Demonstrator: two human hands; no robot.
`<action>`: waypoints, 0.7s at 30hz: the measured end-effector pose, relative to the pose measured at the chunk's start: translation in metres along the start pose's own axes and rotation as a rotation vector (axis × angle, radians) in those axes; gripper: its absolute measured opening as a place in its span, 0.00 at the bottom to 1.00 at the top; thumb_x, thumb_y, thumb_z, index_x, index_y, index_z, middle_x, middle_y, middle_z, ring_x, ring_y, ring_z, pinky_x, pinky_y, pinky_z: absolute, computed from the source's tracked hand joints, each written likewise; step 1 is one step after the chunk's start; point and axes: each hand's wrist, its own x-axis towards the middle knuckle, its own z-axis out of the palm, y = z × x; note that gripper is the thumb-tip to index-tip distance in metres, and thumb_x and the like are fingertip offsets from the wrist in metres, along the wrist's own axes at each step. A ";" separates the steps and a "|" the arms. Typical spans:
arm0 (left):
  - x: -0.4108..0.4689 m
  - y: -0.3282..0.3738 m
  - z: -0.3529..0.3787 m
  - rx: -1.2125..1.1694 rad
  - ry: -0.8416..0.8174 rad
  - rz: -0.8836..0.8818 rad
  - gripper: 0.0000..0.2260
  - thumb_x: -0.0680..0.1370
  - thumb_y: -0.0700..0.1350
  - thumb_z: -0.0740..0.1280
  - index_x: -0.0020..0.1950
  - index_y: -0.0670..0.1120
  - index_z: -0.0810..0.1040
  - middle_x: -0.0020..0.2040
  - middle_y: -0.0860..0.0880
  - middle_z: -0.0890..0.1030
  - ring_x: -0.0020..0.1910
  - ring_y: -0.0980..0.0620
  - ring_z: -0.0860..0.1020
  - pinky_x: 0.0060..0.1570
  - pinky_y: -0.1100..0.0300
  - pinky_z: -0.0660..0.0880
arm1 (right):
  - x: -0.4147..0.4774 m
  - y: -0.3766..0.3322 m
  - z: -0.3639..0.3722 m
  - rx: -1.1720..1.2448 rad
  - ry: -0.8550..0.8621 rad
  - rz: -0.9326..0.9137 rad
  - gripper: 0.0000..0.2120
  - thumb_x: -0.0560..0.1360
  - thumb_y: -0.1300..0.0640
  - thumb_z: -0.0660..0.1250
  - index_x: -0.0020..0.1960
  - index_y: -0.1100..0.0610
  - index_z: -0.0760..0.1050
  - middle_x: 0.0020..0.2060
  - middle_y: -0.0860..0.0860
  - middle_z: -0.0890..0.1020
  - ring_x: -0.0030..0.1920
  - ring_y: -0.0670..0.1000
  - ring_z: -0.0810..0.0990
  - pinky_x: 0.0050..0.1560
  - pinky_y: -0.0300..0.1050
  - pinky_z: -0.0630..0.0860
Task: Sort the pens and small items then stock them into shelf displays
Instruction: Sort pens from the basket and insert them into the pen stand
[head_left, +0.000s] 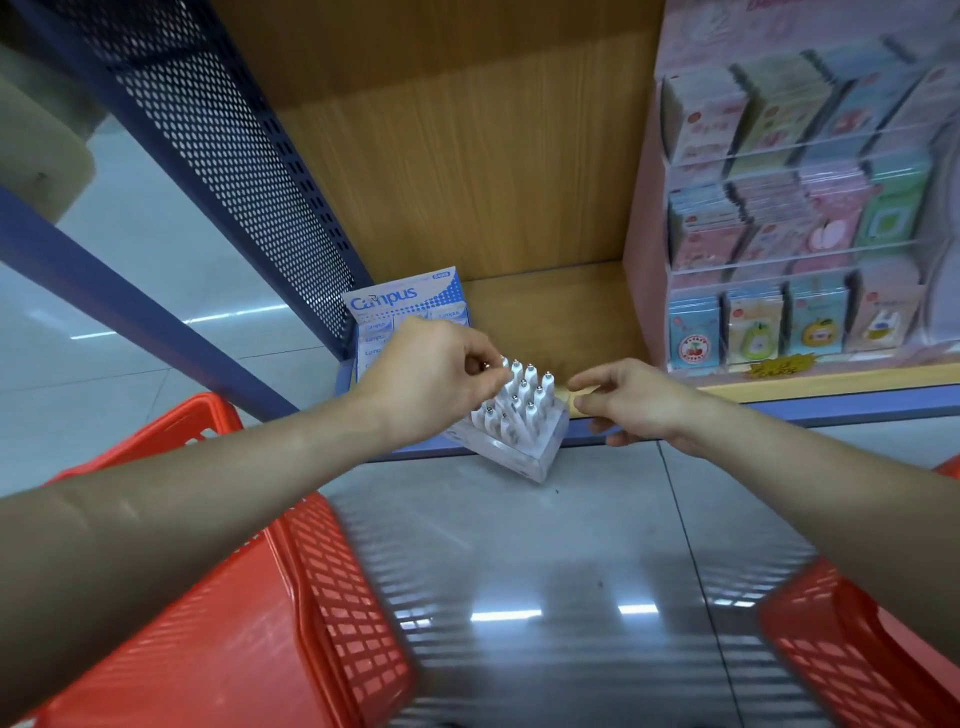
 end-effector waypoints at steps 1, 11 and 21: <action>-0.001 0.000 0.005 0.009 0.000 0.018 0.05 0.74 0.48 0.71 0.39 0.48 0.83 0.32 0.53 0.81 0.32 0.57 0.77 0.37 0.61 0.75 | 0.001 -0.001 0.001 -0.016 -0.005 0.009 0.15 0.78 0.57 0.66 0.64 0.53 0.75 0.51 0.52 0.81 0.45 0.49 0.81 0.37 0.40 0.79; -0.002 -0.009 0.033 0.103 -0.119 0.083 0.08 0.75 0.51 0.70 0.44 0.47 0.84 0.35 0.50 0.83 0.35 0.53 0.79 0.39 0.55 0.75 | 0.004 0.000 0.004 0.051 -0.031 0.015 0.15 0.79 0.62 0.64 0.64 0.57 0.75 0.48 0.54 0.81 0.47 0.49 0.80 0.46 0.43 0.80; 0.000 -0.013 0.035 0.086 -0.104 0.052 0.07 0.74 0.51 0.71 0.43 0.47 0.84 0.35 0.53 0.82 0.35 0.57 0.79 0.39 0.60 0.74 | 0.007 0.002 0.003 0.113 -0.060 0.028 0.15 0.79 0.62 0.64 0.65 0.58 0.74 0.52 0.57 0.83 0.46 0.49 0.82 0.43 0.40 0.80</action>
